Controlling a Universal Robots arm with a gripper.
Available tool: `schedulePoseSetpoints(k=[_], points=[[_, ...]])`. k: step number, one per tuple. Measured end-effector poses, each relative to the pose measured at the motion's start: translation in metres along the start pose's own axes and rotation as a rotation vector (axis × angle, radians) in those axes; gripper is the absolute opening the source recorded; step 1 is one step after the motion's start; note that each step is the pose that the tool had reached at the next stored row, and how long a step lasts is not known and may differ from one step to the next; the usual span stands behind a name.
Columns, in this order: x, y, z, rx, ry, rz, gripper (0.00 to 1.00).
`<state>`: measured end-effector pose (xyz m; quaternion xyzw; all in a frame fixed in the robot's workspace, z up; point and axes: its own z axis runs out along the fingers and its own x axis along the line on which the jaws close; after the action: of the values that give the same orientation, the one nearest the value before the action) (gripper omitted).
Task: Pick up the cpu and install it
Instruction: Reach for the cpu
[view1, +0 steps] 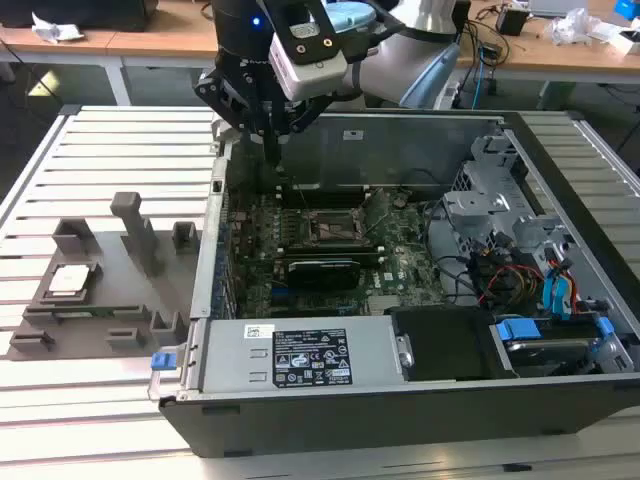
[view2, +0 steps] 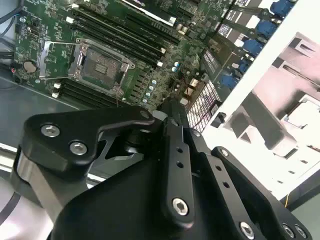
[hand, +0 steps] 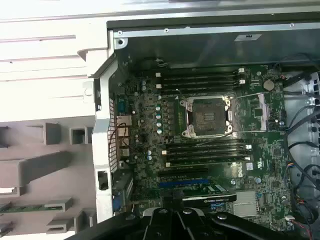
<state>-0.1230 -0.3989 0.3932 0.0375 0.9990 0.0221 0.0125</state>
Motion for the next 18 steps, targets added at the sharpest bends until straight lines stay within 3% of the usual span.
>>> schedulePoseSetpoints(k=[1,2,11,18], points=[[0.0107,-0.0008,-0.0003,0.0,0.0,0.0,0.11],[0.0145,-0.001,-0.0004,0.0001,0.0001,0.0,0.11],[0.0335,-0.0025,-0.0009,0.0001,0.0001,0.0,0.11],[0.0417,-0.0031,-0.001,0.0001,0.0001,0.0,0.11]])
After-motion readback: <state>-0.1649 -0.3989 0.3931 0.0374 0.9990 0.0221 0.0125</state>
